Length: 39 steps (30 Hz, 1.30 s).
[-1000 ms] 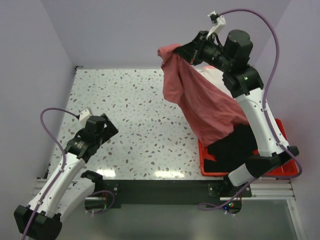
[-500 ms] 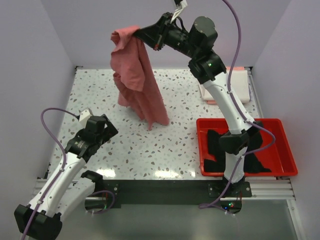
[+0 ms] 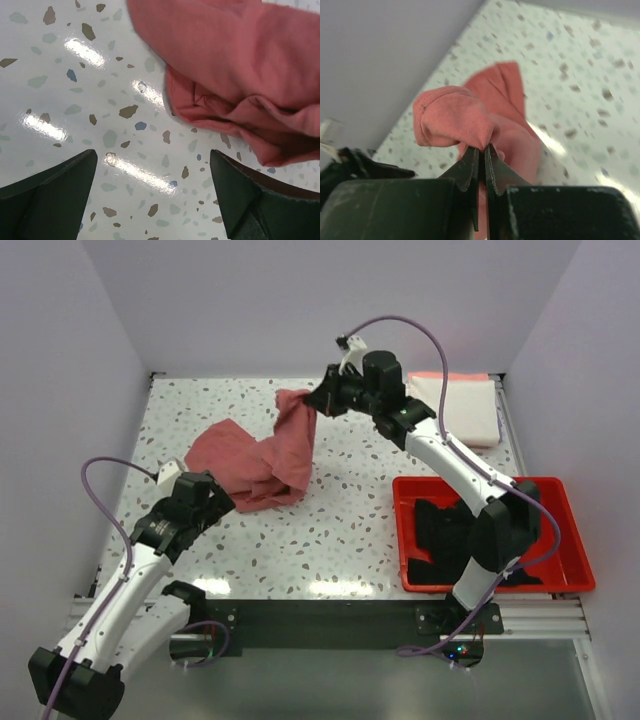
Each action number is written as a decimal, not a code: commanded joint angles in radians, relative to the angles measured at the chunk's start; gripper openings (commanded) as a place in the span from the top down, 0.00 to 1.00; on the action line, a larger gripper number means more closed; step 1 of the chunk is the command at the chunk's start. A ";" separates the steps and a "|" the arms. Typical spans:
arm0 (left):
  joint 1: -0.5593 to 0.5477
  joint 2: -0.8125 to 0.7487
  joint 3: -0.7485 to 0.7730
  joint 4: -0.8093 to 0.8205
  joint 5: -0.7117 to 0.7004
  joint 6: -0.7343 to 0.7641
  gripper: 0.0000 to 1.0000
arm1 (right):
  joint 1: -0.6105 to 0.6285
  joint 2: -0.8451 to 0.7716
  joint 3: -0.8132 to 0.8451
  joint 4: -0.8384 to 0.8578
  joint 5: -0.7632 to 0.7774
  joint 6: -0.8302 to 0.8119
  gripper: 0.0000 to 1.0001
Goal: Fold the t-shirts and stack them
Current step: Move the tshirt to the center of the board
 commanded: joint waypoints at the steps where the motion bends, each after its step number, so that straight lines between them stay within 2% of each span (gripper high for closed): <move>1: 0.006 0.019 0.009 -0.003 -0.023 -0.035 0.00 | -0.104 -0.098 -0.193 -0.025 0.066 -0.028 1.00; 3: 0.006 0.037 0.001 0.012 -0.023 -0.048 0.00 | -0.163 -0.121 -0.332 0.001 0.040 -0.023 1.00; 6: 0.006 0.075 -0.011 0.049 -0.018 -0.068 0.00 | -0.183 -0.130 -0.428 -0.021 0.049 -0.086 1.00; 13: 0.026 0.221 0.015 0.153 -0.063 -0.101 0.00 | -0.184 -0.164 -0.533 -0.042 0.133 -0.180 1.00; 16: 0.055 0.293 0.019 0.227 -0.078 -0.101 0.00 | -0.183 -0.165 -0.551 -0.037 0.111 -0.195 1.00; 20: 0.162 0.391 0.032 0.299 -0.043 -0.053 0.00 | -0.183 -0.162 -0.553 -0.038 0.072 -0.213 1.00; 24: 0.271 0.506 0.029 0.490 0.122 0.019 0.01 | -0.184 -0.162 -0.560 -0.020 0.028 -0.221 1.00; 26: 0.306 0.552 0.039 0.541 0.159 0.039 0.03 | -0.183 -0.161 -0.560 -0.020 0.009 -0.230 1.00; 28: 0.319 0.618 0.081 0.563 0.192 0.060 0.05 | -0.184 -0.159 -0.560 -0.023 0.008 -0.236 1.00; 35: 0.371 0.821 0.185 0.609 0.144 0.071 0.10 | -0.183 -0.142 -0.551 -0.037 0.008 -0.258 1.00; 39: 0.372 0.959 0.266 0.592 0.172 0.091 0.22 | -0.183 -0.138 -0.545 -0.048 0.008 -0.261 1.00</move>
